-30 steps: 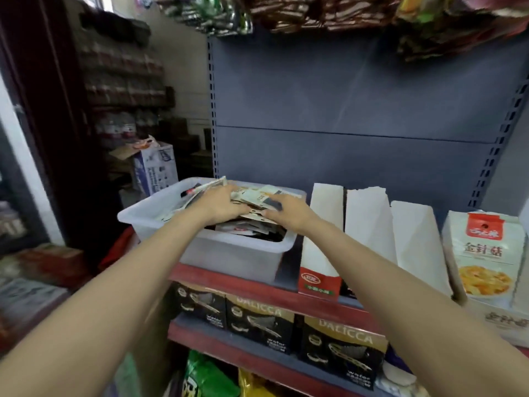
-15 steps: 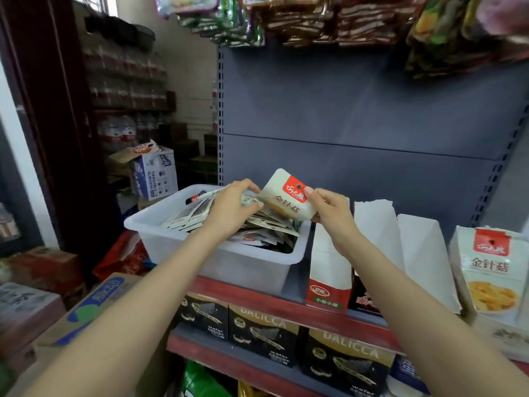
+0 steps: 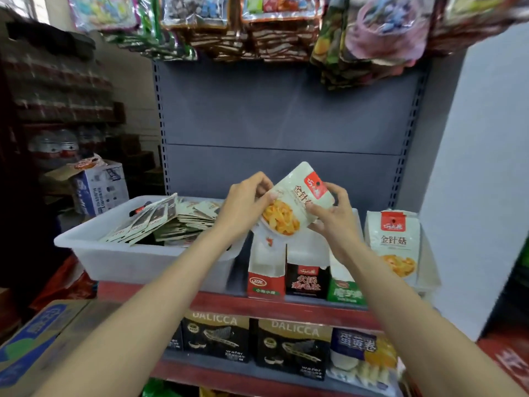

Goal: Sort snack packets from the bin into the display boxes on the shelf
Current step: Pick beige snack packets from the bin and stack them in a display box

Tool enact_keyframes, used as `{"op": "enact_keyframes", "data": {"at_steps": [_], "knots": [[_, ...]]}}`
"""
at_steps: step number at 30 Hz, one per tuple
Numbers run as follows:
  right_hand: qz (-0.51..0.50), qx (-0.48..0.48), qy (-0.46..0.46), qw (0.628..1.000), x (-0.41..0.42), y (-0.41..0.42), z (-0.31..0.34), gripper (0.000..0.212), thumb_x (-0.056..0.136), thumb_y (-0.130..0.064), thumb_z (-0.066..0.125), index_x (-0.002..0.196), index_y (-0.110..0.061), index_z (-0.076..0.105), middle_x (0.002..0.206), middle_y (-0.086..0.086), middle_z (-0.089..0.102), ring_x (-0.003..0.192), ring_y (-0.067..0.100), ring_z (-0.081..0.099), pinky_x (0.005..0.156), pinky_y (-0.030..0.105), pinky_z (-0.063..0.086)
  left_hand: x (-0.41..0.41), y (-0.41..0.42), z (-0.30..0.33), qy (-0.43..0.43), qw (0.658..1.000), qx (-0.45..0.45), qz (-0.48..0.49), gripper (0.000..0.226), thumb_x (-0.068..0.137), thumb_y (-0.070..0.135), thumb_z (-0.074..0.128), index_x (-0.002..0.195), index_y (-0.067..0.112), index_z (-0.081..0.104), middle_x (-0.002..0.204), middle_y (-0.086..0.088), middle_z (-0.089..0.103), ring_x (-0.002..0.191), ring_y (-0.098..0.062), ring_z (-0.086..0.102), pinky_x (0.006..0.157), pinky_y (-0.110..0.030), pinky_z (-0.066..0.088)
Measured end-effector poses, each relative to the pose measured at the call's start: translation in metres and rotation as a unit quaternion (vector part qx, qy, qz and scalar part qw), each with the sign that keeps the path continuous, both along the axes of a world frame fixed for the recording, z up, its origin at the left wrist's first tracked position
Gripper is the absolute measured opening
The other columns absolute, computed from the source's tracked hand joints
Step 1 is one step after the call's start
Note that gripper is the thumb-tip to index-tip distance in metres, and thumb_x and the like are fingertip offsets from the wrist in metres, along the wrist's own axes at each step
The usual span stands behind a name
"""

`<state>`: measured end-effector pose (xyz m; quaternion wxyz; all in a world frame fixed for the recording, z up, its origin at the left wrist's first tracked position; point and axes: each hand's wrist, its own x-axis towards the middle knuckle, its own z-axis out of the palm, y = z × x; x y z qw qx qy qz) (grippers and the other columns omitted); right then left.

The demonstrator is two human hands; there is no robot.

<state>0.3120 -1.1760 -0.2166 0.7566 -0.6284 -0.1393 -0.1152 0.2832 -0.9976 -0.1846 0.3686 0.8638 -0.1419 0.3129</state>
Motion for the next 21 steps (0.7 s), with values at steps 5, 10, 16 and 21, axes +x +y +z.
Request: {"op": "enact_keyframes", "data": {"at_steps": [5, 10, 16, 21], "knots": [[-0.086, -0.037, -0.046, 0.995, -0.012, -0.063, 0.001, 0.038, 0.086, -0.002, 0.063, 0.114, -0.024, 0.050, 0.102, -0.008, 0.063, 0.089, 0.007, 0.065, 0.066, 0.027, 0.057, 0.010, -0.062, -0.008, 0.032, 0.997, -0.036, -0.058, 0.010, 0.088, 0.017, 0.064, 0.096, 0.018, 0.058, 0.084, 0.007, 0.063, 0.071, 0.000, 0.056, 0.059, -0.006, 0.041], [-0.150, -0.066, -0.061, 0.985, -0.013, -0.128, 0.003, 0.039, 0.084, 0.001, 0.062, 0.111, -0.026, 0.054, 0.103, -0.003, 0.062, 0.085, 0.011, 0.064, 0.054, 0.020, 0.051, 0.023, -0.128, -0.014, 0.085, 0.987, -0.052, -0.128, 0.014, 0.086, 0.017, 0.067, 0.095, 0.018, 0.057, 0.085, 0.005, 0.062, 0.076, -0.007, 0.057, 0.060, -0.015, 0.044], [-0.194, -0.099, -0.077, 0.973, 0.001, -0.178, 0.002, 0.044, 0.080, 0.006, 0.061, 0.109, -0.025, 0.052, 0.112, 0.005, 0.062, 0.097, 0.018, 0.063, 0.071, 0.031, 0.057, 0.041, -0.184, -0.024, 0.120, 0.983, -0.054, -0.126, 0.015, 0.085, 0.020, 0.067, 0.091, 0.018, 0.054, 0.085, 0.004, 0.060, 0.083, -0.015, 0.060, 0.069, -0.035, 0.055], [-0.201, -0.130, -0.089, 0.967, 0.016, -0.190, -0.003, 0.044, 0.082, 0.004, 0.063, 0.111, -0.025, 0.049, 0.113, 0.005, 0.061, 0.096, 0.017, 0.062, 0.070, 0.026, 0.056, 0.053, -0.196, -0.032, 0.131, 0.985, -0.036, -0.108, 0.016, 0.084, 0.022, 0.069, 0.089, 0.017, 0.054, 0.084, 0.005, 0.060, 0.081, -0.014, 0.061, 0.074, -0.040, 0.056]]}}
